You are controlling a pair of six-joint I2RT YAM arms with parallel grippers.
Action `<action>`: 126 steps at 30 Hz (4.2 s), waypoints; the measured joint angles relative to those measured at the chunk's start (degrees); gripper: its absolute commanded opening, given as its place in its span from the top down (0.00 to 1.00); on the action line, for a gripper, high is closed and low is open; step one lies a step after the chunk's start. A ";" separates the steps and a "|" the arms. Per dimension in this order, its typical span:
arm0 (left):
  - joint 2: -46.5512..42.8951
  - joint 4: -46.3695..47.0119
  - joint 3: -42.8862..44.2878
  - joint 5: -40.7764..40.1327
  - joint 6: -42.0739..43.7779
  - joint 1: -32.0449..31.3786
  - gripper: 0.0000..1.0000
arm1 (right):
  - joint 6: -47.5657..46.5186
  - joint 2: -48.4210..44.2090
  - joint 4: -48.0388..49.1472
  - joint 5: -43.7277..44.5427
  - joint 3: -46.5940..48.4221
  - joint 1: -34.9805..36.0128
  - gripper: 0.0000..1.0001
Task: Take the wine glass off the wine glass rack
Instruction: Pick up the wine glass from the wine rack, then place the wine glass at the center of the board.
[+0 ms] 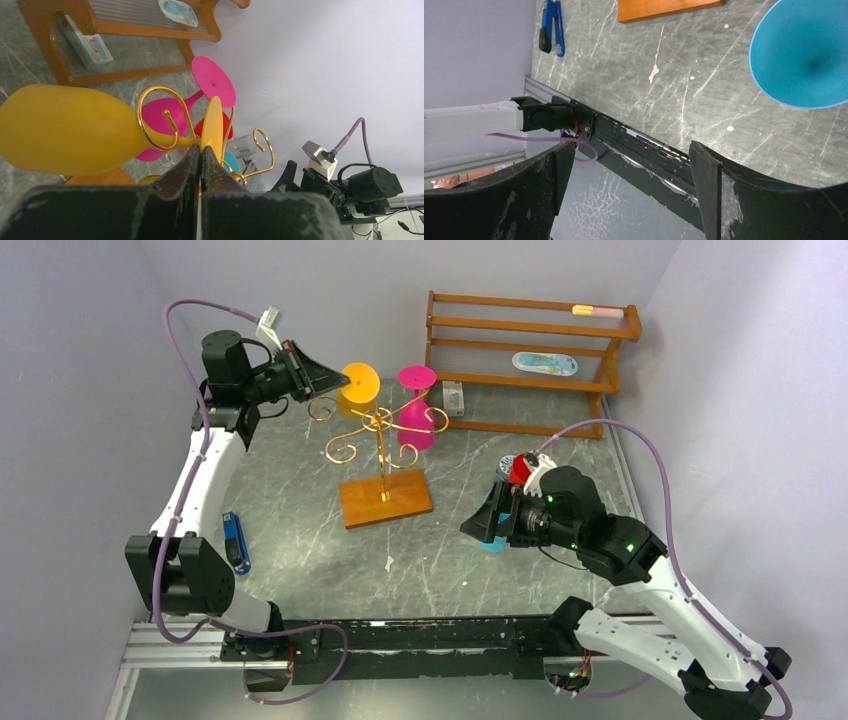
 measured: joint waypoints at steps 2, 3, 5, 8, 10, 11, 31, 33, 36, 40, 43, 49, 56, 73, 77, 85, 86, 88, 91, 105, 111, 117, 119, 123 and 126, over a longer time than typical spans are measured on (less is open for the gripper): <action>-0.15 -0.50 0.00 0.28 0.15 0.39 0.95 | 0.00 0.09 -0.04 -0.02 0.00 0.00 0.11; -0.35 -0.98 0.00 0.68 0.15 0.76 0.95 | 0.04 0.13 -0.07 0.00 0.00 0.00 0.11; -0.61 -1.31 0.00 0.85 0.17 1.60 0.95 | 0.11 0.13 -0.07 -0.02 0.00 0.00 0.11; -1.55 -2.01 0.00 0.87 0.37 4.02 0.95 | 0.22 0.13 -0.09 0.00 0.00 0.00 0.11; -2.23 -1.97 0.00 0.85 0.31 5.66 0.95 | 0.26 0.13 -0.09 0.04 0.00 0.00 0.11; -2.58 -1.95 0.00 0.87 0.26 6.32 0.95 | 0.28 0.13 -0.09 0.04 0.00 0.00 0.11; -16.00 -15.63 0.11 -18.40 7.80 13.38 0.95 | -0.35 -1.92 0.35 -0.31 0.00 0.00 0.11; -17.81 -18.14 0.11 -22.29 9.46 13.64 0.95 | -0.61 -2.56 0.28 -0.28 0.04 0.00 0.11; -19.89 -21.29 -0.94 -26.86 11.37 13.66 0.95 | -1.18 -2.45 0.22 -0.28 0.48 0.00 0.11; -23.32 -24.39 -6.78 -29.77 13.27 13.73 0.95 | -1.60 -1.62 0.31 -0.70 0.61 0.00 0.11; -25.27 -27.54 -11.30 -30.14 14.88 13.49 0.95 | -1.88 -0.68 0.31 -1.29 0.61 0.00 0.11; -31.74 -29.20 -22.93 -27.06 15.15 10.69 0.95 | -2.03 -0.11 0.74 -1.64 0.61 0.00 0.11; -37.79 -27.34 -30.64 -22.47 12.39 7.26 0.95 | -0.15 -2.78 3.58 -1.18 -0.79 0.00 0.11; -43.65 -21.62 -37.97 -12.46 10.36 -8.81 0.95 | 2.89 -4.09 11.39 -1.01 -4.52 0.00 0.10; -44.44 -19.76 -39.30 -7.93 10.08 -10.78 0.95 | 2.91 -3.87 13.88 -3.72 -5.84 0.00 0.10; -44.57 -13.46 -41.70 -0.11 8.94 -13.92 0.95 | 4.76 -2.03 22.47 -12.85 -10.34 0.00 0.13; -44.30 -12.70 -41.79 0.44 8.83 -14.62 0.95 | 4.96 -1.81 22.99 -13.51 -10.45 0.00 0.14; -43.74 -10.69 -41.81 1.16 8.28 -16.26 0.95 | 5.35 -1.05 24.96 -15.72 -10.73 0.00 0.16; -42.91 -6.88 -41.88 0.94 6.88 -19.65 0.95 | 5.90 0.26 28.41 -19.32 -10.88 0.00 0.20; -40.96 -2.05 -40.83 -5.97 5.20 -31.45 0.95 | 5.33 6.73 35.82 -27.58 -10.86 4.15 0.52; -40.13 -1.84 -39.76 -5.77 5.07 -31.98 0.95 | 5.35 8.07 37.35 -28.06 -10.86 5.31 0.60; -39.87 -1.86 -39.04 -4.76 5.46 -32.30 0.95 | 6.03 6.62 38.97 -27.21 -11.63 5.35 0.92; -39.89 -1.90 -38.88 -4.24 5.62 -32.33 0.95 | 6.60 6.27 39.50 -27.02 -12.52 5.35 0.98; -39.85 -2.23 -38.84 -4.09 5.62 -32.37 0.75 | 7.48 5.49 40.68 -26.56 -13.66 5.40 1.00; -39.85 -1.97 -38.84 -3.93 5.84 -32.54 0.58 | 8.35 4.72 40.89 -25.90 -13.92 5.44 1.00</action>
